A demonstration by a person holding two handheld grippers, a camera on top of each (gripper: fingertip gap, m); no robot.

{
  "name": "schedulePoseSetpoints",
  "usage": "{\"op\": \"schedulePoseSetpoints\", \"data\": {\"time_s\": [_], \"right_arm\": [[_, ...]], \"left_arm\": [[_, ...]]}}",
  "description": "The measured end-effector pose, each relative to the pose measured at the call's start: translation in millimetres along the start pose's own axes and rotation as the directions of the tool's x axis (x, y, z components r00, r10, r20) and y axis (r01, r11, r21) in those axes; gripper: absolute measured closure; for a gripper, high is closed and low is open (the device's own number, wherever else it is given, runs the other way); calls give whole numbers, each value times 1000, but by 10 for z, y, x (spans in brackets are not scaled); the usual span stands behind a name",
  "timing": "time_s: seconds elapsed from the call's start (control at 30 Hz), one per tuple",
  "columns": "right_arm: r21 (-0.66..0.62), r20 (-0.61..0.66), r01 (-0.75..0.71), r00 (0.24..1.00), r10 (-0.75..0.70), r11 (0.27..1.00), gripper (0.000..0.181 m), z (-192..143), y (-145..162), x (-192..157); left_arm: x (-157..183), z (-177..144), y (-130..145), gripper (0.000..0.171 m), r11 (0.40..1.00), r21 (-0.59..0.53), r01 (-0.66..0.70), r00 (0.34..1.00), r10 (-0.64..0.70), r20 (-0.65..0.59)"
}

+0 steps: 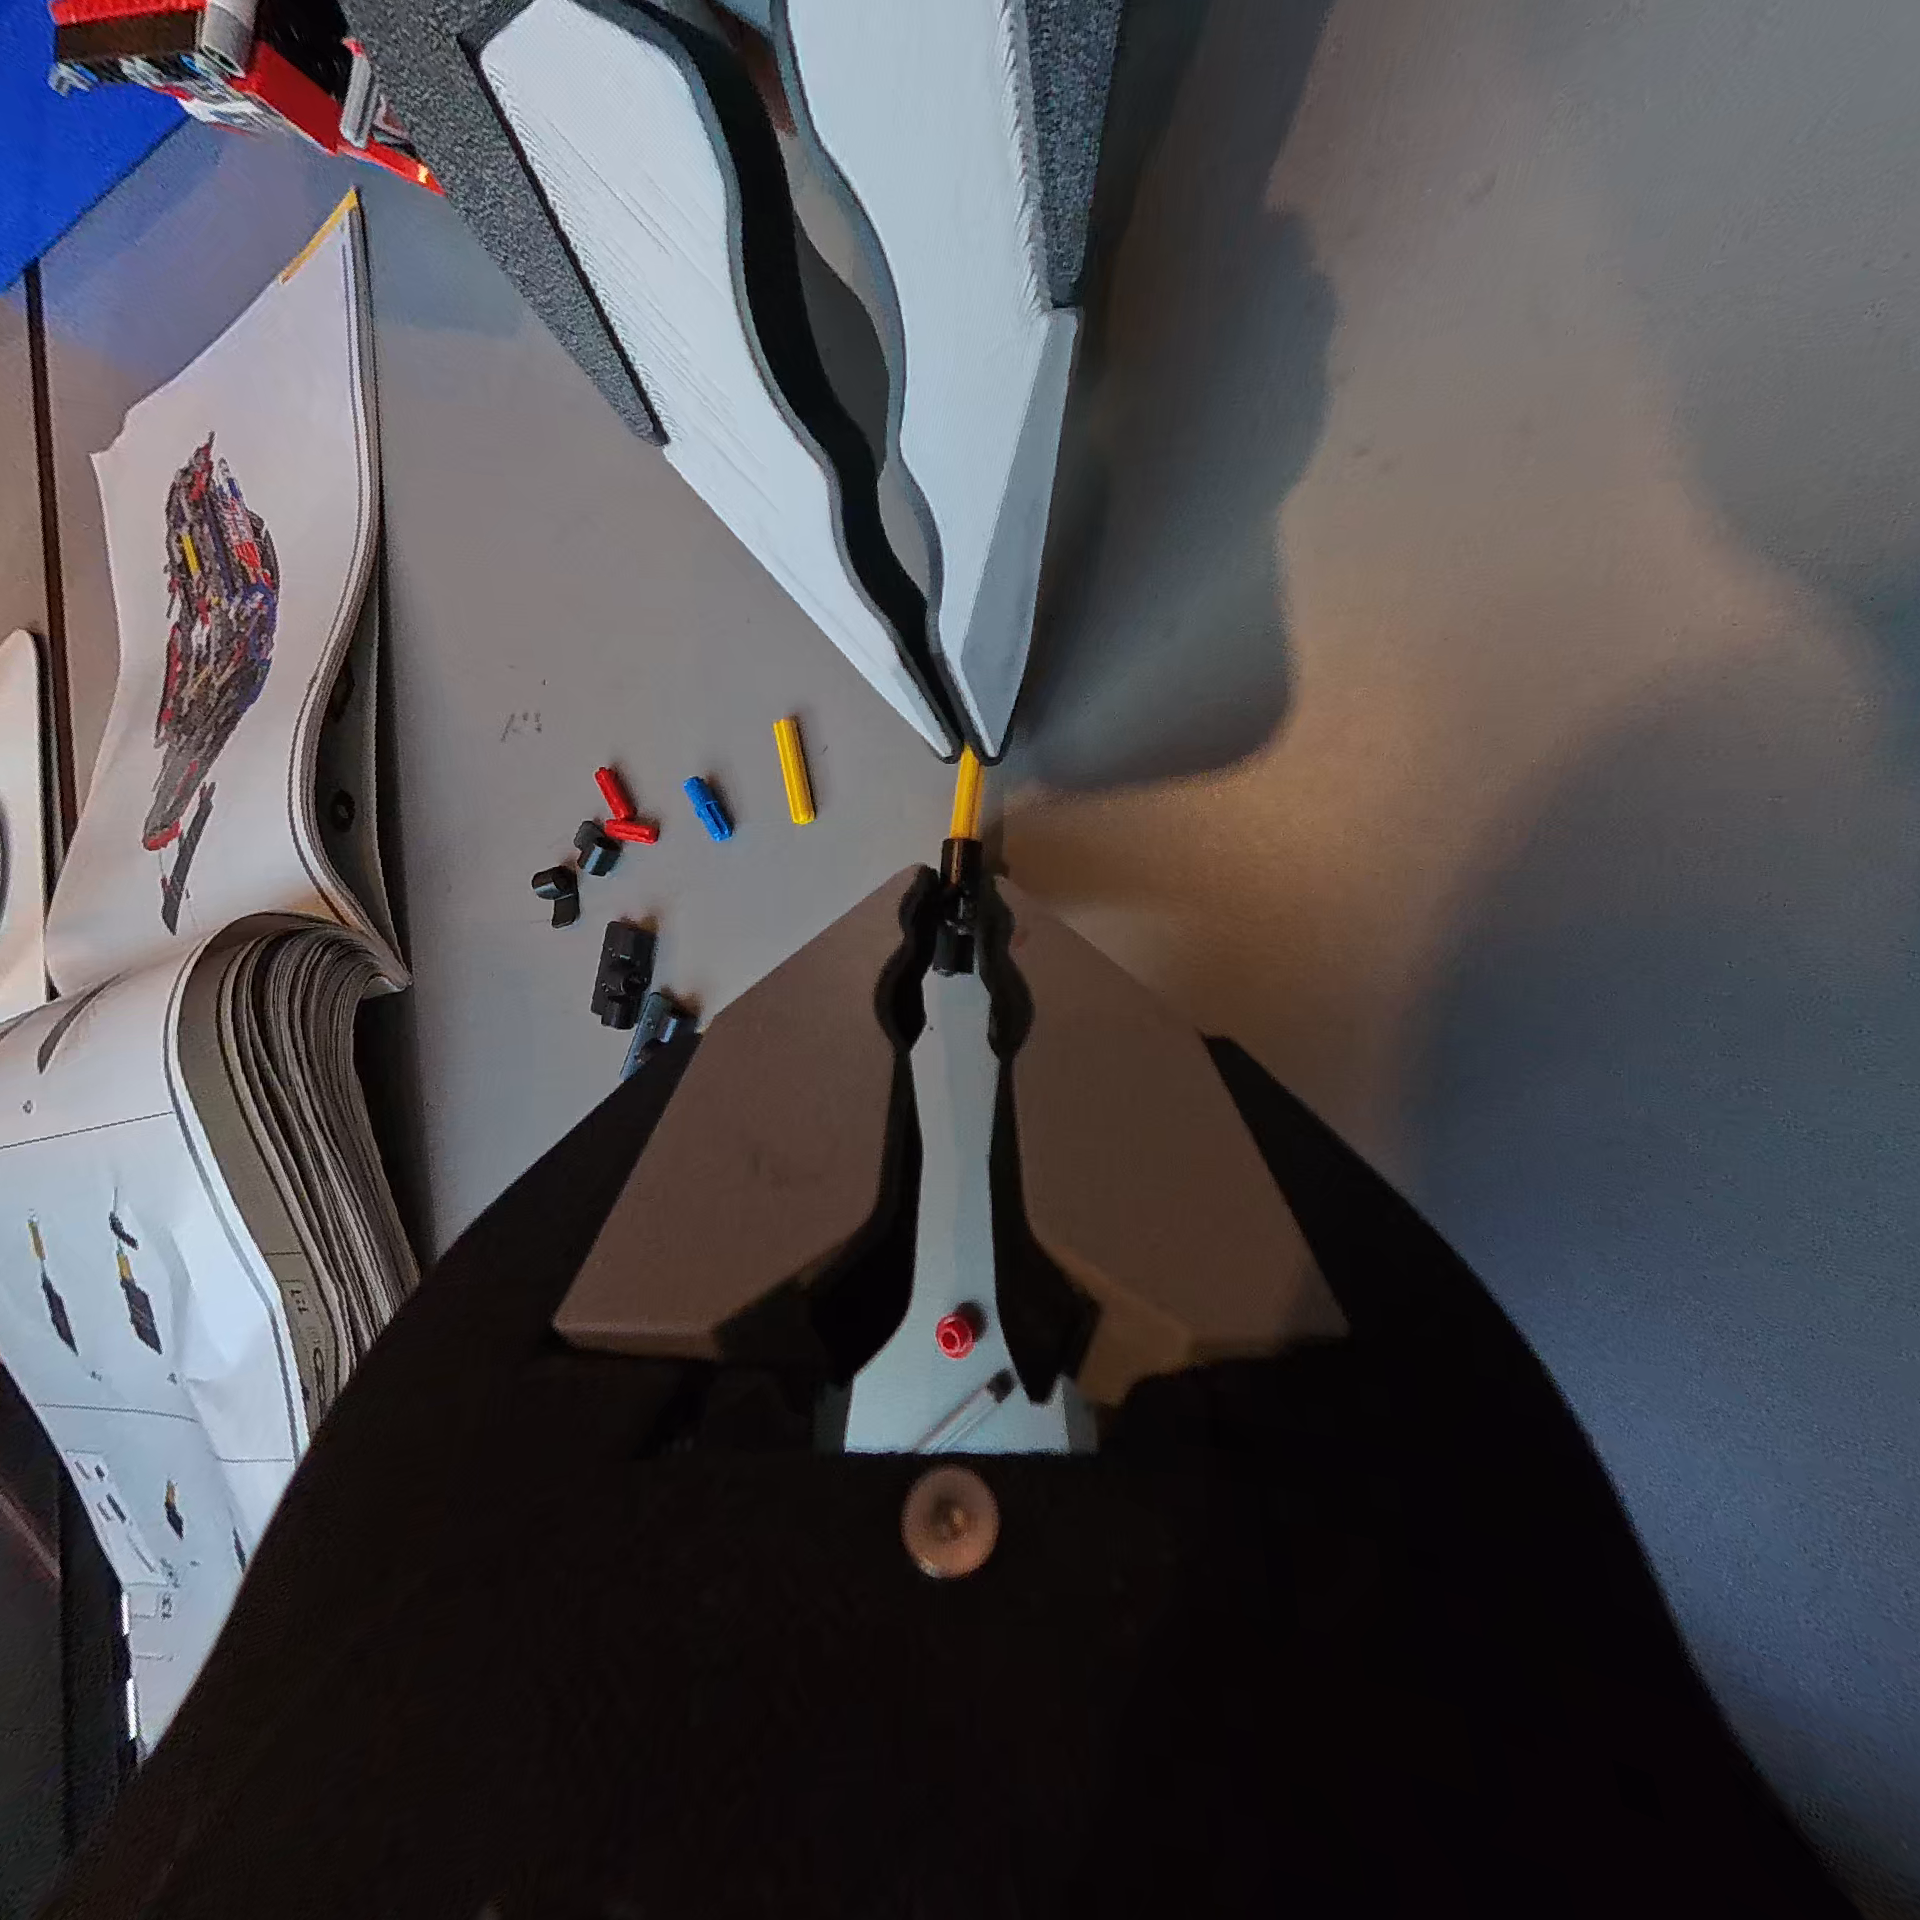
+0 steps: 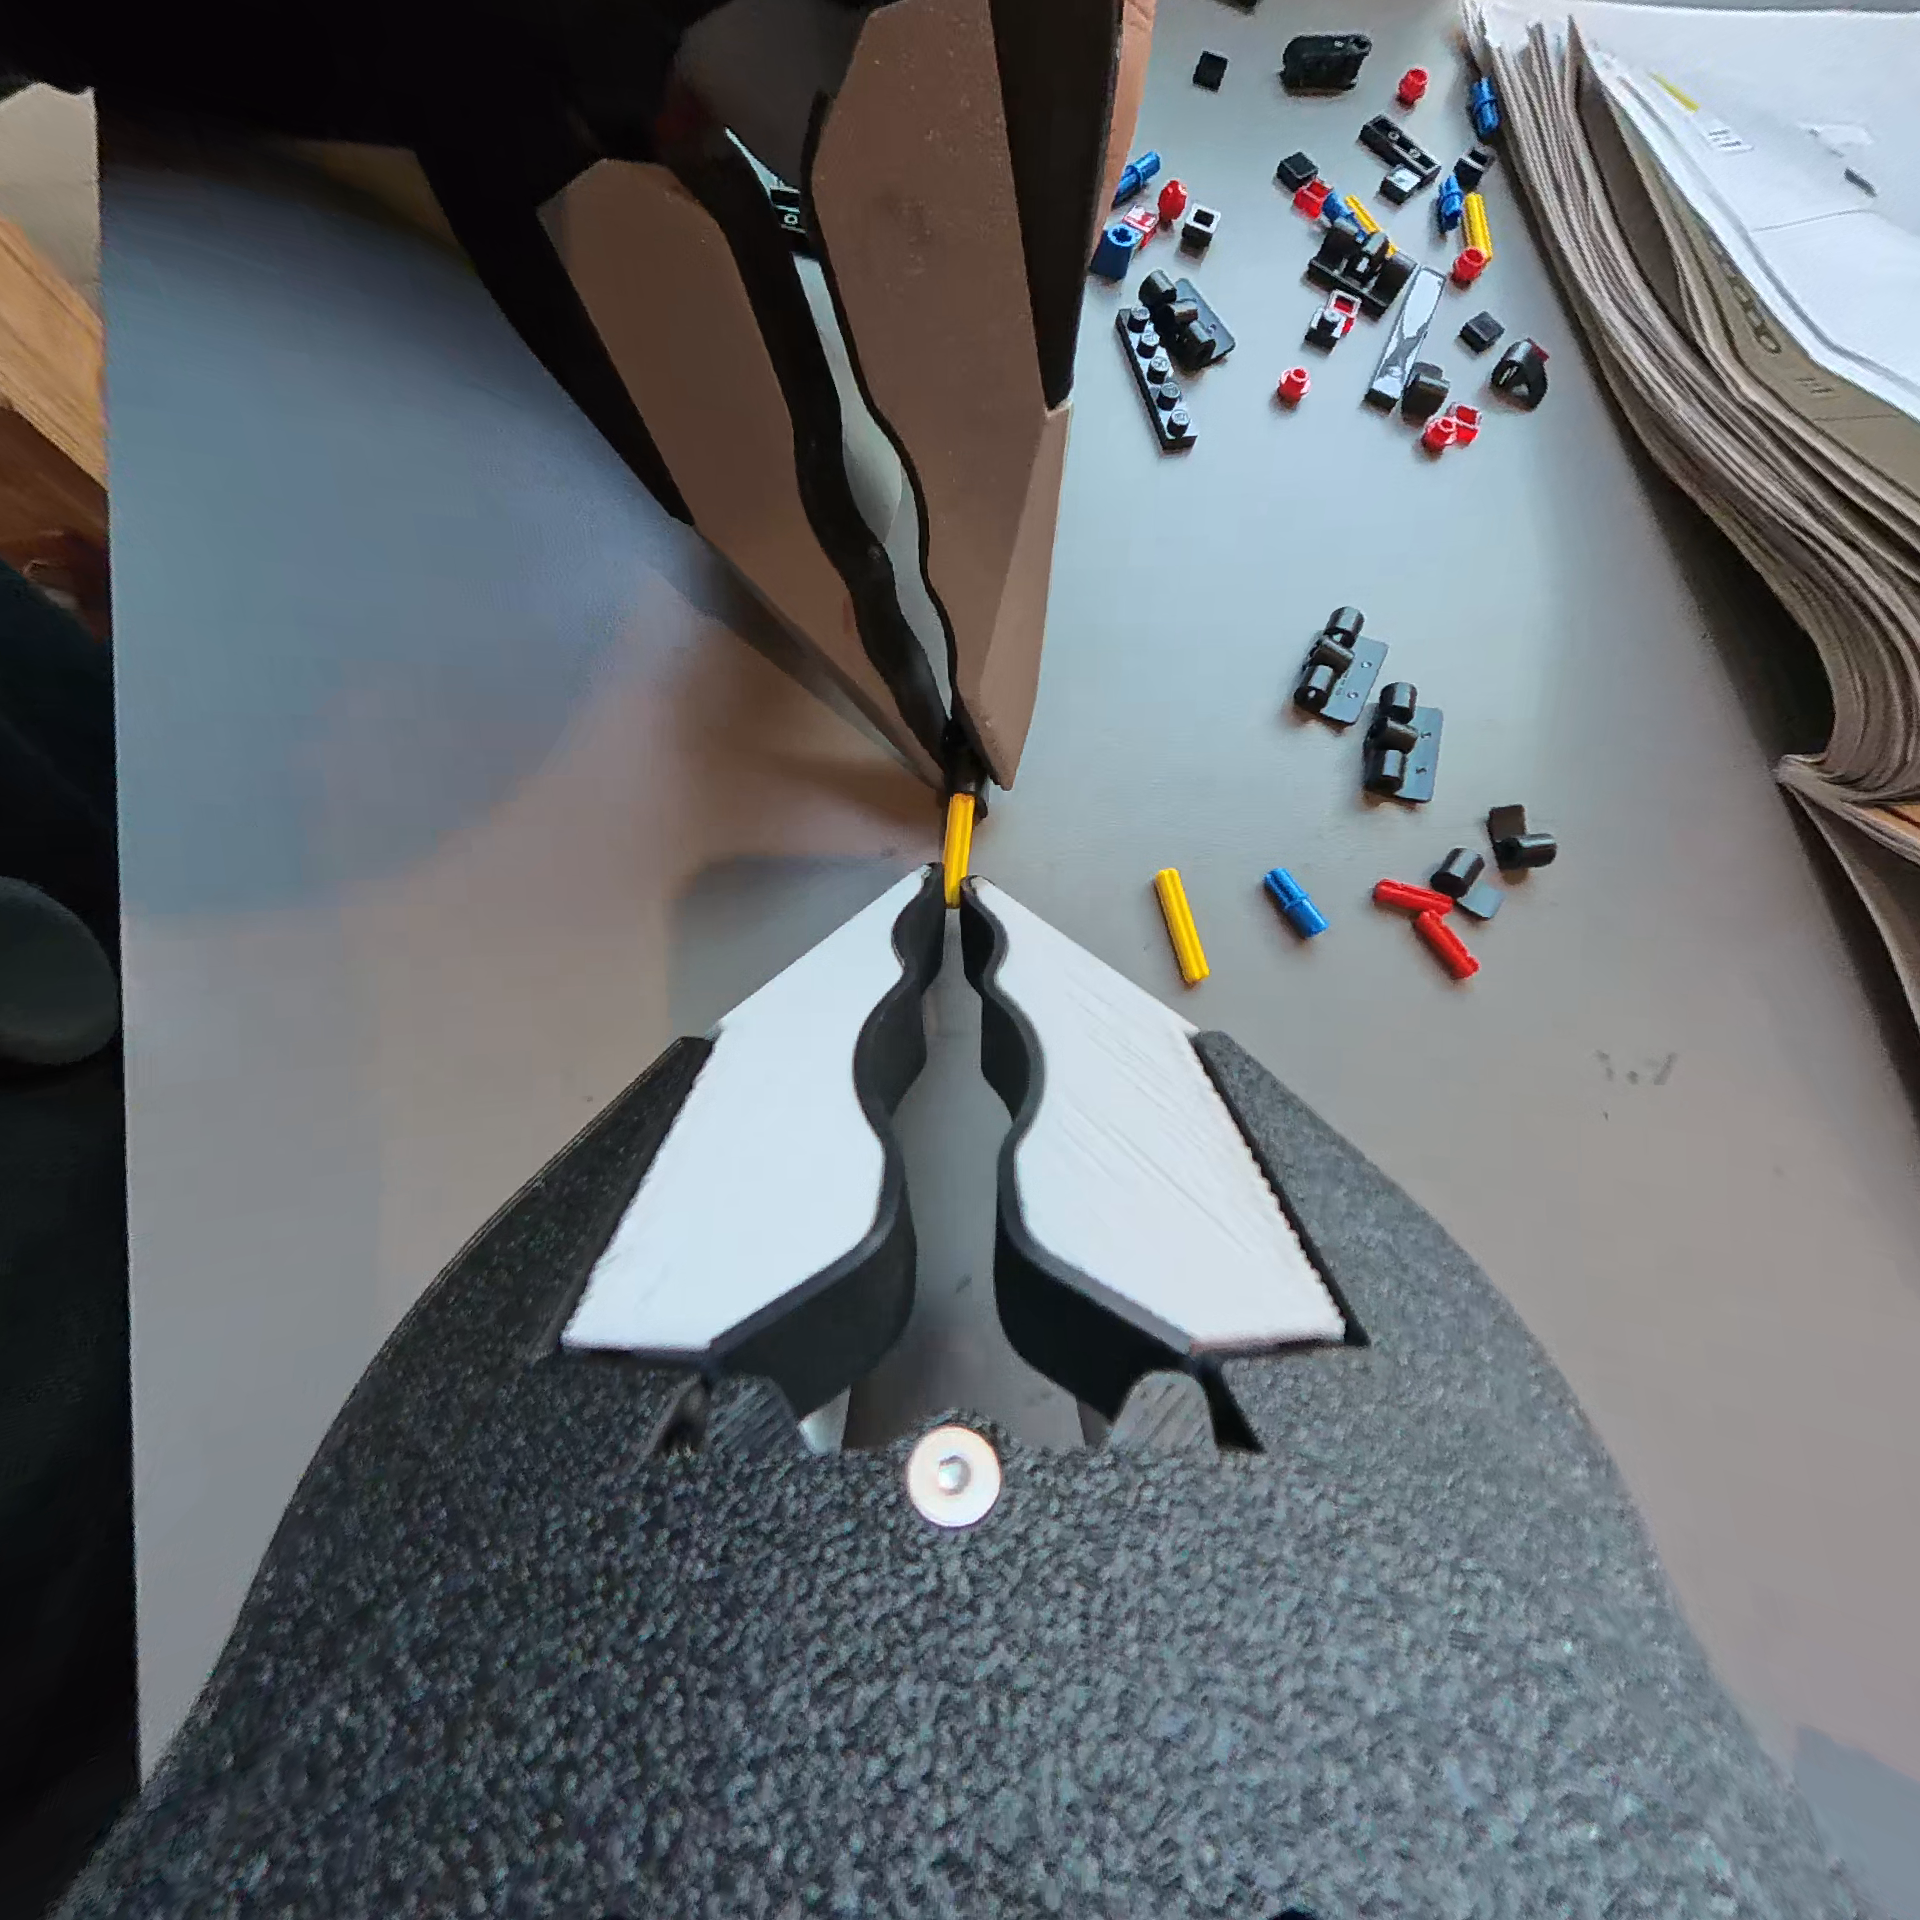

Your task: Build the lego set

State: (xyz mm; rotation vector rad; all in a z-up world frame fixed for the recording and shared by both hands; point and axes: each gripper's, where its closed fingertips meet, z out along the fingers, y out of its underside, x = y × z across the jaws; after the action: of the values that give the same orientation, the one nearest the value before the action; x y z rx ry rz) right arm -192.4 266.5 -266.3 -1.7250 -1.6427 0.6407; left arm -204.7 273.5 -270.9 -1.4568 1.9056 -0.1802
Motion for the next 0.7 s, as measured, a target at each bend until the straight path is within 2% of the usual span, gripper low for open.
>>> {"op": "schedulePoseSetpoints", "data": {"time_s": [0.17,0.43,0.7], "right_arm": [[-18,17,19,1000,-19,1000,180,42,23,0],[-11,22,40,999,-40,999,180,37,18,-22],[-11,24,-42,999,43,999,177,12,30,18]], "left_arm": [[1,3,-6,167,999,26,30,999,-29,-25],[2,3,-3,167,998,-44,-47,999,48,8],[-12,0,7,167,996,-37,-77,996,78,39]]}}
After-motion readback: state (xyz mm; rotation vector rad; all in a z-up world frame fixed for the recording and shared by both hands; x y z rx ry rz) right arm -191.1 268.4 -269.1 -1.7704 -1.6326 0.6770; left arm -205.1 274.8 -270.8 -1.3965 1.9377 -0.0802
